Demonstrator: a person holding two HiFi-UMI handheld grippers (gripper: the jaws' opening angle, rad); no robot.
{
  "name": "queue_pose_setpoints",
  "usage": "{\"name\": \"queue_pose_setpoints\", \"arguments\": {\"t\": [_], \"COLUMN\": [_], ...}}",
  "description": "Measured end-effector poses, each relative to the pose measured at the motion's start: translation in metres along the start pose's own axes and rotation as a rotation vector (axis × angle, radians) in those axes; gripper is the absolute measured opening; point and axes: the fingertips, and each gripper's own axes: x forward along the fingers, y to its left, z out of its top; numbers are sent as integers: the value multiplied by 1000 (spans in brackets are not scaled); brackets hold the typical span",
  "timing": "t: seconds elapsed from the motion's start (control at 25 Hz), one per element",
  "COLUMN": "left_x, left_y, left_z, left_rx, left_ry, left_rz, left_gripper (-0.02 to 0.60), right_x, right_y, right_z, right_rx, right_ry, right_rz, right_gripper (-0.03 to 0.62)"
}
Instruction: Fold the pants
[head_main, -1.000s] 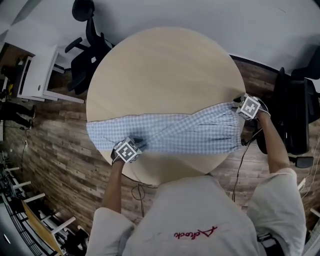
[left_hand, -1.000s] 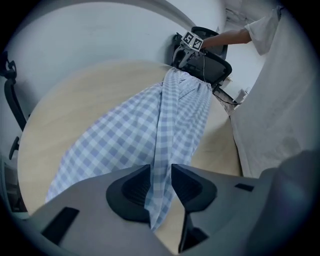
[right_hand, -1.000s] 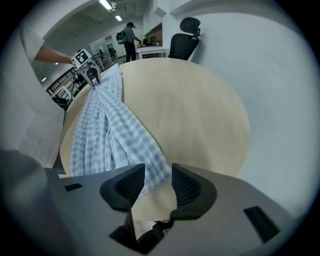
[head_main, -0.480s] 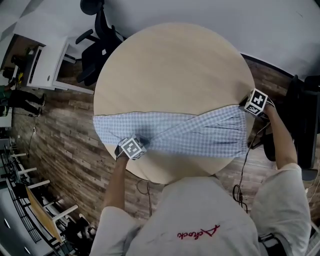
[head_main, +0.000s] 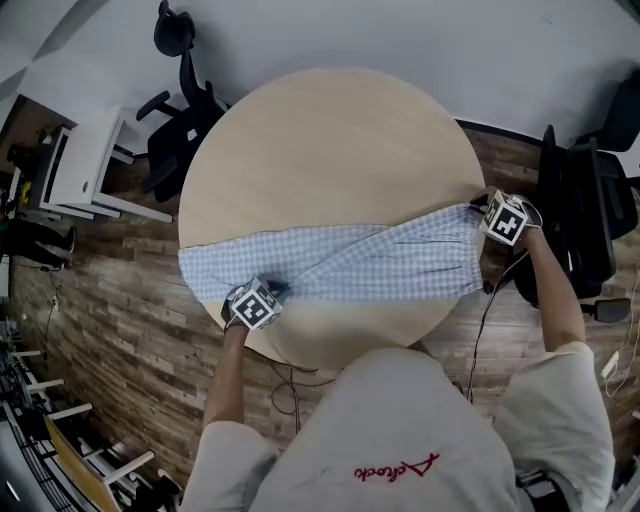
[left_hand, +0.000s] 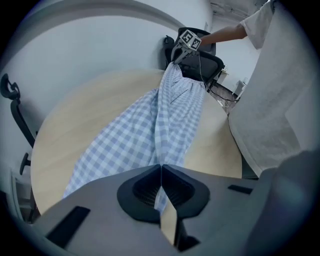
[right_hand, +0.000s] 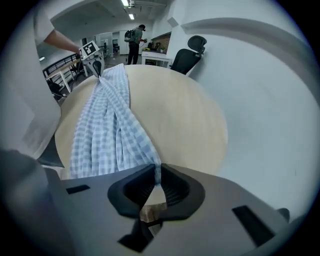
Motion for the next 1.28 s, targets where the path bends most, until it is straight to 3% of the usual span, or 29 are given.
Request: {"name": "queue_pose_setpoints", "arguments": {"t": [0.2,0.68,0.92,1.12,1.2,1.28], "left_x": [-23,-32,-28,-14,-7,-3], "left_y": [-2,-35,-50,-59,-65,-71], "left_z": [1,-20,-31,-39,-43,-47], "left_rx": [41,101,89,82,72,75], "left_ry": [-66,-69,-54,-31,-25,-16], "left_rz": [47,81,80,83,69,60], "left_gripper": [35,35,35,37,38,38], "right_x": [-40,-50,-31,-14,-8,-6], "right_y": [34,137,176,205,216,225], "right_z": [-15,-65,-86,-99,-106,-111], "right_rx": [-23,-190,-269,-266,-243,-227], "right_ry": [17,100,123,151,169,174], "right_rz": [-140,-224,-206,-152,-117,-103], "right_gripper": [58,58,60,62,137,141]}}
